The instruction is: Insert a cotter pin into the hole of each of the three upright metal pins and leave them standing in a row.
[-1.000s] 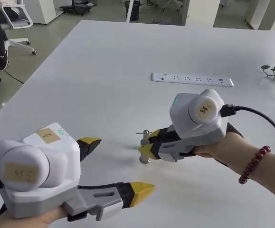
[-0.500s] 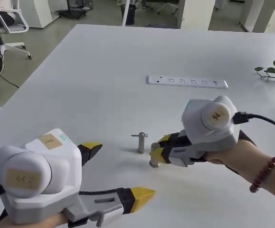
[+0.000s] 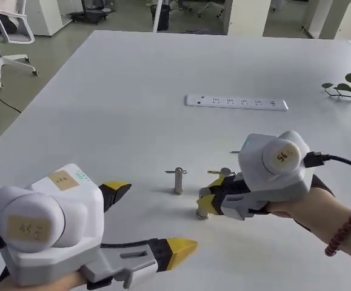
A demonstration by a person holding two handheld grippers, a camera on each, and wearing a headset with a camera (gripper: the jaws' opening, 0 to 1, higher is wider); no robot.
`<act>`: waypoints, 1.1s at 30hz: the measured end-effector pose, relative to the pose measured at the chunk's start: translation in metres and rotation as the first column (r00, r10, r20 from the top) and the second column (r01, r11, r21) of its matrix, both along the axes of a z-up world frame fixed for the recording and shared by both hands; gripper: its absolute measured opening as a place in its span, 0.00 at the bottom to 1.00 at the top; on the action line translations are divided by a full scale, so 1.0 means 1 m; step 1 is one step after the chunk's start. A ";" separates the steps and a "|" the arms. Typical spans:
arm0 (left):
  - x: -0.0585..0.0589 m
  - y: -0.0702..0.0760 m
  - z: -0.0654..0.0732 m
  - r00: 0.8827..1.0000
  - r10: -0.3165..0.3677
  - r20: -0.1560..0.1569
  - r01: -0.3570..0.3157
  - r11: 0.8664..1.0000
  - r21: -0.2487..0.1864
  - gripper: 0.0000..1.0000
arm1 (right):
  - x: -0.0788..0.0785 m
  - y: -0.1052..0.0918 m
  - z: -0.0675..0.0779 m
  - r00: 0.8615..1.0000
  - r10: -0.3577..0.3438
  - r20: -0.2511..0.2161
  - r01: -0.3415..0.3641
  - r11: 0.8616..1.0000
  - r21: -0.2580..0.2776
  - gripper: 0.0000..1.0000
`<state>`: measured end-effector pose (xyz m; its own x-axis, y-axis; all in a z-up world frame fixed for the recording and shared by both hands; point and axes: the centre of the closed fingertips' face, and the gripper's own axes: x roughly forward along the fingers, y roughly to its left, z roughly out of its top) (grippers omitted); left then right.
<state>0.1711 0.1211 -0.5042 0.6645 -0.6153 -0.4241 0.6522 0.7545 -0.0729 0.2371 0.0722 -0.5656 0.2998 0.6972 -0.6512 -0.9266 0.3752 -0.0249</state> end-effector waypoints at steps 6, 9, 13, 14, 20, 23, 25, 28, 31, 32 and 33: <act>0.000 0.000 0.000 1.000 0.000 0.000 0.000 1.000 -0.002 0.81 | 0.001 -0.002 -0.001 0.999 -0.035 -0.004 0.035 0.999 0.012 0.08; 0.000 0.000 -0.001 1.000 0.000 -0.001 0.000 1.000 -0.001 0.81 | 0.000 -0.003 -0.001 0.999 -0.051 0.001 0.051 0.999 0.014 0.08; 0.000 -0.001 -0.001 1.000 -0.003 -0.003 0.003 1.000 -0.003 0.81 | 0.000 -0.003 -0.001 0.997 -0.073 0.002 0.072 0.997 0.020 0.08; 0.000 -0.002 0.000 1.000 -0.005 -0.003 0.005 1.000 -0.004 0.81 | 0.000 -0.003 -0.001 0.997 -0.082 0.001 0.082 0.997 0.017 0.08; 0.000 -0.006 0.001 1.000 -0.012 -0.003 0.012 1.000 -0.019 0.81 | -0.003 -0.003 -0.002 0.996 -0.091 0.000 0.091 0.996 0.013 0.08; -0.001 -0.008 0.002 1.000 -0.019 -0.004 0.019 1.000 -0.016 0.81 | -0.003 -0.003 -0.002 0.996 -0.084 0.012 0.084 0.996 0.010 0.09; -0.001 -0.009 0.002 1.000 -0.021 -0.004 0.021 1.000 -0.014 0.81 | -0.003 -0.004 -0.004 0.997 -0.067 0.026 0.067 0.998 0.001 0.09; -0.002 -0.009 0.001 1.000 -0.025 -0.007 0.025 1.000 -0.011 0.81 | -0.004 -0.004 -0.006 0.998 -0.047 0.042 0.048 0.999 -0.011 0.09; -0.002 -0.009 0.001 1.000 -0.026 -0.008 0.026 1.000 -0.007 0.81 | -0.004 -0.004 -0.007 0.998 -0.034 0.046 0.035 0.999 -0.013 0.09; -0.002 -0.010 0.001 1.000 -0.026 -0.008 0.025 1.000 -0.007 0.81 | -0.004 -0.004 -0.006 0.998 -0.043 0.034 0.044 0.999 -0.001 0.09; -0.002 -0.010 0.001 1.000 -0.026 -0.007 0.026 1.000 -0.007 0.81 | -0.004 -0.004 -0.006 0.998 -0.046 0.031 0.046 0.999 0.005 0.09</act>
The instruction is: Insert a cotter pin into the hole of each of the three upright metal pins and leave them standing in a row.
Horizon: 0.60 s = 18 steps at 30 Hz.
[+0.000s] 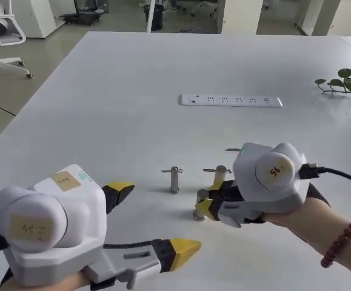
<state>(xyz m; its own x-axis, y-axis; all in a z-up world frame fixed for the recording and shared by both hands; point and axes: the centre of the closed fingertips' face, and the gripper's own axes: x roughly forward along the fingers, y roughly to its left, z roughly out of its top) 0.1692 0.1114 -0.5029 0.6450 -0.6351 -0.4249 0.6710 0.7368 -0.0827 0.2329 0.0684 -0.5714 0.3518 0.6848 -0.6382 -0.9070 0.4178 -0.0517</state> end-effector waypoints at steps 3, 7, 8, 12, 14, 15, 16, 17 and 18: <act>0.000 -0.001 0.000 1.000 -0.001 0.001 0.001 1.000 0.001 0.82 | 0.000 0.000 0.003 1.000 -0.003 -0.006 0.003 1.000 0.022 0.10; 0.001 -0.001 0.001 1.000 0.000 0.004 0.000 1.000 0.001 0.82 | -0.001 -0.001 0.011 1.000 -0.002 -0.015 0.002 0.999 0.046 0.13; 0.002 -0.001 0.001 1.000 0.001 0.005 -0.001 1.000 0.002 0.82 | -0.002 -0.001 0.013 1.000 -0.002 -0.023 0.003 0.999 0.054 0.13; 0.003 -0.002 0.001 1.000 0.006 0.006 -0.006 1.000 -0.003 0.82 | -0.001 -0.007 0.018 1.000 0.002 -0.027 -0.001 0.999 0.038 0.17; 0.004 -0.003 0.001 1.000 0.009 0.005 -0.009 1.000 -0.005 0.82 | -0.001 -0.011 0.022 0.999 -0.002 -0.034 0.003 0.999 0.041 0.17; 0.004 -0.003 0.001 1.000 0.011 0.005 -0.011 1.000 -0.002 0.82 | 0.000 -0.013 0.024 0.999 -0.002 -0.037 0.003 0.999 0.043 0.17; 0.005 -0.002 0.000 1.000 0.017 0.005 -0.017 1.000 0.005 0.82 | 0.000 -0.015 0.027 0.999 0.000 -0.039 0.002 0.999 0.040 0.17; 0.006 -0.001 -0.001 1.000 0.022 0.005 -0.022 1.000 0.010 0.82 | 0.001 -0.017 0.029 0.999 0.002 -0.034 -0.001 0.999 0.035 0.17; 0.007 0.000 -0.001 1.000 0.024 0.006 -0.024 1.000 0.012 0.82 | 0.001 -0.020 0.030 1.000 0.007 -0.028 -0.006 1.000 0.029 0.17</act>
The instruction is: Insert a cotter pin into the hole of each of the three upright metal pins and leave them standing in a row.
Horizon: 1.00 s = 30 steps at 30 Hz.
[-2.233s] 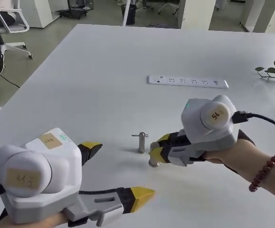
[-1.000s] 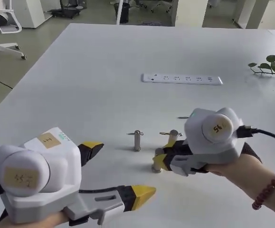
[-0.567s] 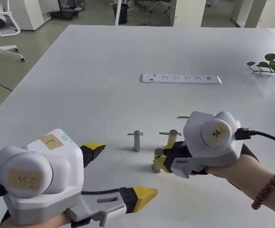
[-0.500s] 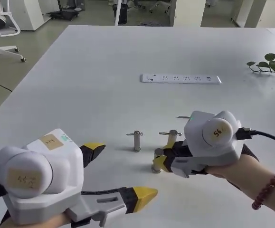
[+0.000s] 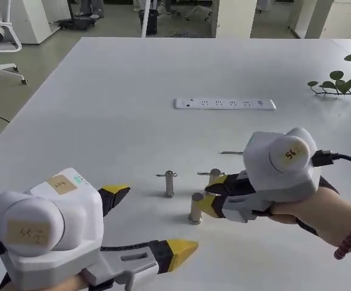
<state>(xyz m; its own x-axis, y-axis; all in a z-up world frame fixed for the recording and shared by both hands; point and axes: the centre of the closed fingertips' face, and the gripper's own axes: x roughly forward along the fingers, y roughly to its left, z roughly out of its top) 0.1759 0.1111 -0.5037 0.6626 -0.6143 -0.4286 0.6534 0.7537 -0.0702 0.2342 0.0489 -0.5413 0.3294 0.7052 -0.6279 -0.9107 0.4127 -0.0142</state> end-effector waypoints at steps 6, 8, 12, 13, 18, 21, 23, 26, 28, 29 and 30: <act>0.004 0.001 0.000 1.000 0.012 0.004 -0.012 1.000 0.006 0.81 | 0.008 -0.020 0.002 0.999 0.016 0.040 -0.013 0.998 -0.062 0.16; 0.004 0.001 0.000 1.000 0.014 0.006 -0.014 1.000 0.004 0.81 | 0.010 -0.024 0.002 0.999 0.008 0.036 -0.006 0.998 -0.065 0.16; 0.007 0.002 0.000 1.000 0.019 0.010 -0.019 1.000 0.003 0.80 | 0.020 -0.035 0.003 0.999 -0.042 0.004 0.042 0.998 -0.041 0.16; 0.007 0.002 0.000 1.000 0.017 0.011 -0.017 1.000 0.007 0.79 | 0.024 -0.039 0.003 0.999 -0.047 0.006 0.047 0.998 -0.043 0.16; 0.009 0.003 -0.003 1.000 0.019 0.010 -0.019 1.000 0.013 0.79 | 0.045 -0.052 0.004 0.995 -0.096 0.006 0.096 0.995 -0.040 0.16; 0.010 0.002 -0.004 1.000 0.017 0.005 -0.017 1.000 0.004 0.78 | 0.062 -0.061 0.003 0.994 -0.107 0.028 0.109 0.992 -0.064 0.15; 0.010 0.001 -0.004 1.000 0.008 0.001 -0.008 1.000 -0.014 0.74 | 0.071 -0.064 0.003 0.992 -0.118 0.035 0.120 0.991 -0.066 0.14; 0.011 0.002 -0.006 1.000 0.013 -0.001 -0.013 1.000 -0.009 0.75 | 0.082 -0.070 -0.001 0.990 -0.139 0.040 0.142 0.986 -0.083 0.13; 0.013 0.004 -0.008 1.000 0.018 -0.001 -0.018 1.000 -0.006 0.76 | 0.089 -0.072 -0.004 0.988 -0.146 0.045 0.150 0.984 -0.093 0.13; 0.013 0.004 -0.008 1.000 0.018 -0.002 -0.018 1.000 -0.008 0.76 | 0.093 -0.073 -0.006 0.988 -0.148 0.042 0.152 0.984 -0.096 0.13; 0.013 0.004 -0.008 1.000 0.017 -0.002 -0.017 1.000 -0.010 0.76 | 0.096 -0.073 -0.008 0.988 -0.149 0.043 0.152 0.983 -0.101 0.13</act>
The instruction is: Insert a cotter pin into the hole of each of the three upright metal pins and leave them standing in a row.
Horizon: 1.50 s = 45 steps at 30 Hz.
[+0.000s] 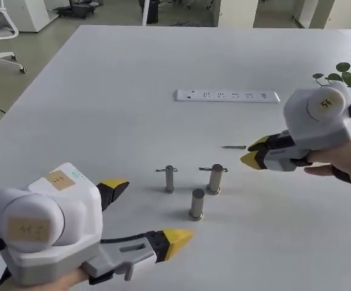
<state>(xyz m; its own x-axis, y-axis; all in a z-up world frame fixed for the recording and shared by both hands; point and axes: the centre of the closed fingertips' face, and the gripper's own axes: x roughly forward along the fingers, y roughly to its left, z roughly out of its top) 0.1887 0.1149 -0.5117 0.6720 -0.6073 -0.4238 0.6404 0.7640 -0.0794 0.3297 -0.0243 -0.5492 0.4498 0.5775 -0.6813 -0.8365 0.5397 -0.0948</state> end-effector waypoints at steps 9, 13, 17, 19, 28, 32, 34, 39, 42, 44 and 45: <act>0.002 -0.002 -0.009 1.000 -0.009 -0.021 0.009 1.000 0.001 0.76 | 0.026 -0.003 -0.021 1.000 -0.009 -0.001 0.009 0.998 -0.054 0.13; 0.004 0.000 -0.012 1.000 -0.007 -0.022 0.007 1.000 0.002 0.75 | 0.039 -0.006 -0.029 0.999 -0.035 -0.005 0.034 0.997 -0.075 0.14; 0.006 0.002 -0.014 1.000 0.005 -0.029 -0.005 1.000 -0.004 0.75 | 0.064 -0.010 -0.038 0.998 -0.055 -0.001 0.055 0.995 -0.086 0.13; 0.006 0.002 -0.016 0.999 0.007 -0.033 -0.007 1.000 -0.004 0.75 | 0.068 -0.011 -0.040 0.999 -0.052 0.006 0.053 0.994 -0.095 0.13; 0.006 0.008 -0.021 0.999 0.018 -0.048 -0.018 1.000 0.000 0.75 | 0.081 -0.015 -0.047 0.999 -0.033 -0.019 0.030 0.992 -0.121 0.13; 0.006 0.009 -0.022 0.999 0.019 -0.050 -0.019 1.000 0.003 0.75 | 0.085 -0.018 -0.054 0.999 -0.022 -0.048 0.016 0.991 -0.130 0.12; 0.006 0.009 -0.022 0.999 0.017 -0.050 -0.017 1.000 0.004 0.75 | 0.085 -0.018 -0.056 0.999 0.006 -0.048 -0.013 0.988 -0.151 0.11; 0.007 0.008 -0.022 0.999 0.015 -0.045 -0.015 1.000 0.004 0.74 | 0.086 -0.019 -0.059 0.996 0.009 -0.085 -0.021 0.990 -0.137 0.10; 0.007 0.007 -0.020 0.999 0.013 -0.039 -0.013 1.000 -0.001 0.74 | 0.085 -0.019 -0.060 0.995 0.005 -0.099 -0.017 0.992 -0.126 0.10; 0.007 0.008 -0.019 0.999 0.012 -0.038 -0.012 1.000 0.002 0.74 | 0.082 -0.017 -0.061 0.992 -0.008 -0.129 -0.006 0.994 -0.106 0.08; 0.008 0.008 -0.019 0.999 0.012 -0.037 -0.012 1.000 0.005 0.74 | 0.081 -0.017 -0.061 0.991 -0.002 -0.130 -0.012 0.994 -0.107 0.06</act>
